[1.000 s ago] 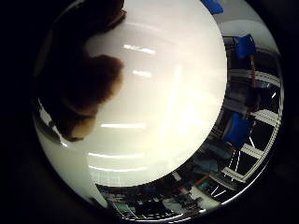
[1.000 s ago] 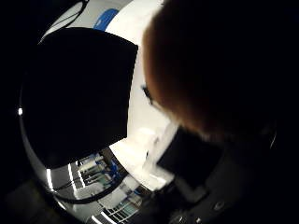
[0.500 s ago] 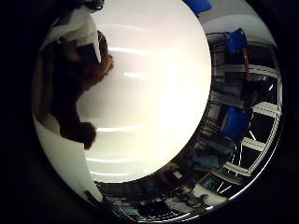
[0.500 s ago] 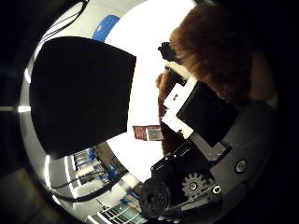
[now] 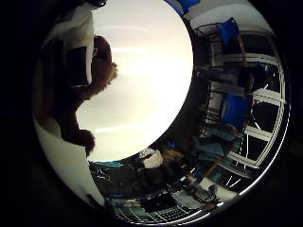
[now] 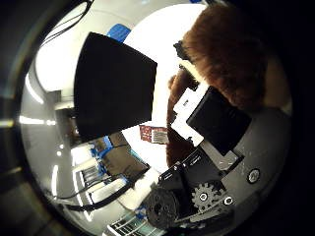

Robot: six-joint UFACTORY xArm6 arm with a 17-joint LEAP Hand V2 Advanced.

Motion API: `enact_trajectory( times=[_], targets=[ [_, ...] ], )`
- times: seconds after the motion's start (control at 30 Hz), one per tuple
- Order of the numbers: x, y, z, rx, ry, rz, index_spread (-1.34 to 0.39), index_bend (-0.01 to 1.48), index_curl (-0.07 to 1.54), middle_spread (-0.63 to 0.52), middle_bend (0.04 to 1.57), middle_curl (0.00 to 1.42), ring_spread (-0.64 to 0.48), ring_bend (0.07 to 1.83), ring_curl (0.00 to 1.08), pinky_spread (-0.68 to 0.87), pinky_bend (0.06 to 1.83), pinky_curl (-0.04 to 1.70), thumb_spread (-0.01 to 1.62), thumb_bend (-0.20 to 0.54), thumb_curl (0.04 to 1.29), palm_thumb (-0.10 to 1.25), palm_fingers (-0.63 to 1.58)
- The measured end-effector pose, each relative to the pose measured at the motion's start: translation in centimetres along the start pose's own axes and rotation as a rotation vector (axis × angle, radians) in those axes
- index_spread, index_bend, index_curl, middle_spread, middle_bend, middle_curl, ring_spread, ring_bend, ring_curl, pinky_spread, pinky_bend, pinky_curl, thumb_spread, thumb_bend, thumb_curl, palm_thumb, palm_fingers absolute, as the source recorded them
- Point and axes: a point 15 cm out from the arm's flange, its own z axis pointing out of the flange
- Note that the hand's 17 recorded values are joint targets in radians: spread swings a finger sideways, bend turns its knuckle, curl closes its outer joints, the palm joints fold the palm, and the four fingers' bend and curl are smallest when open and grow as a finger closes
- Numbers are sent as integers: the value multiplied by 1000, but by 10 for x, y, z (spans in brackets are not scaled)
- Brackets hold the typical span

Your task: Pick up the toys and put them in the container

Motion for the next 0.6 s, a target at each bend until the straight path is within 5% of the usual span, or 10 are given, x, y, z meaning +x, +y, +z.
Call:
enact_trajectory(
  times=[0.6],
  targets=[
    [-71,70,-162,284,126,-19,-199,1144,794,-108,1398,729,-245,1291,861,-203,1143,1150,1088,-14,669,1028,1107]
  ],
)
